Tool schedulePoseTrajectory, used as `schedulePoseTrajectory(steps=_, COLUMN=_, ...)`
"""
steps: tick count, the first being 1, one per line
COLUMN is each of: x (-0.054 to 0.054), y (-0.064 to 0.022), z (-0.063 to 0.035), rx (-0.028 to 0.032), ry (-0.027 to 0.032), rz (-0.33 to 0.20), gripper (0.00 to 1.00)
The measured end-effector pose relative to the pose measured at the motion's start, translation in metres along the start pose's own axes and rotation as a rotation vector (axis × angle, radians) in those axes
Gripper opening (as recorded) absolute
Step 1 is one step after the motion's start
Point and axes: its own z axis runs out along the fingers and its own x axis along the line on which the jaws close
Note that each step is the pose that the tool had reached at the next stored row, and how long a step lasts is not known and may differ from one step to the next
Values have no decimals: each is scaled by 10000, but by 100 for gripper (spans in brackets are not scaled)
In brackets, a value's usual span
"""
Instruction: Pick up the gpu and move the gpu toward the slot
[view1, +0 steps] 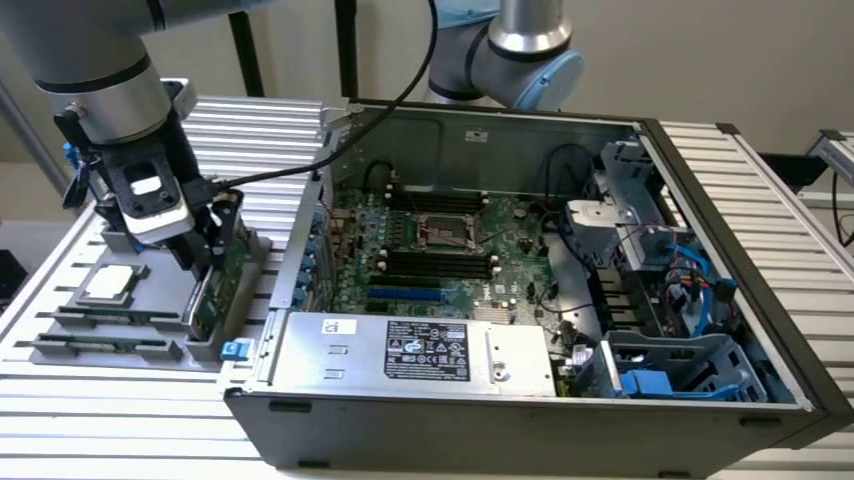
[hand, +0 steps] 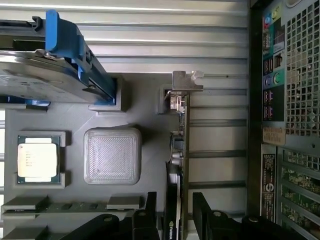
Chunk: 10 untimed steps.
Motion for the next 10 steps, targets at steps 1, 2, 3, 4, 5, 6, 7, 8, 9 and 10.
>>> schedulePoseTrajectory(steps=1, x=1, y=1, z=8, rx=0, ry=-10, rz=-1, gripper=42)
schedulePoseTrajectory(steps=2, x=2, y=2, z=16, rx=1, ry=-19, rz=0, gripper=42)
schedulePoseTrajectory(steps=3, x=4, y=3, z=26, rx=0, ry=-28, rz=1, gripper=42)
schedulePoseTrajectory(steps=4, x=5, y=5, z=36, rx=0, ry=-36, rz=1, gripper=42)
schedulePoseTrajectory(steps=5, x=6, y=7, z=45, rx=0, ry=-42, rz=1, gripper=42)
schedulePoseTrajectory(steps=6, x=6, y=8, z=55, rx=0, ry=-46, rz=1, gripper=42)
schedulePoseTrajectory(steps=7, x=7, y=10, z=64, rx=0, ry=-48, rz=1, gripper=42)
schedulePoseTrajectory(steps=8, x=8, y=12, z=73, rx=0, ry=-50, rz=2, gripper=42)
schedulePoseTrajectory(steps=9, x=9, y=14, z=83, rx=-1, ry=-53, rz=1, gripper=42)
schedulePoseTrajectory(steps=10, x=9, y=17, z=91, rx=0, ry=-54, rz=1, gripper=42)
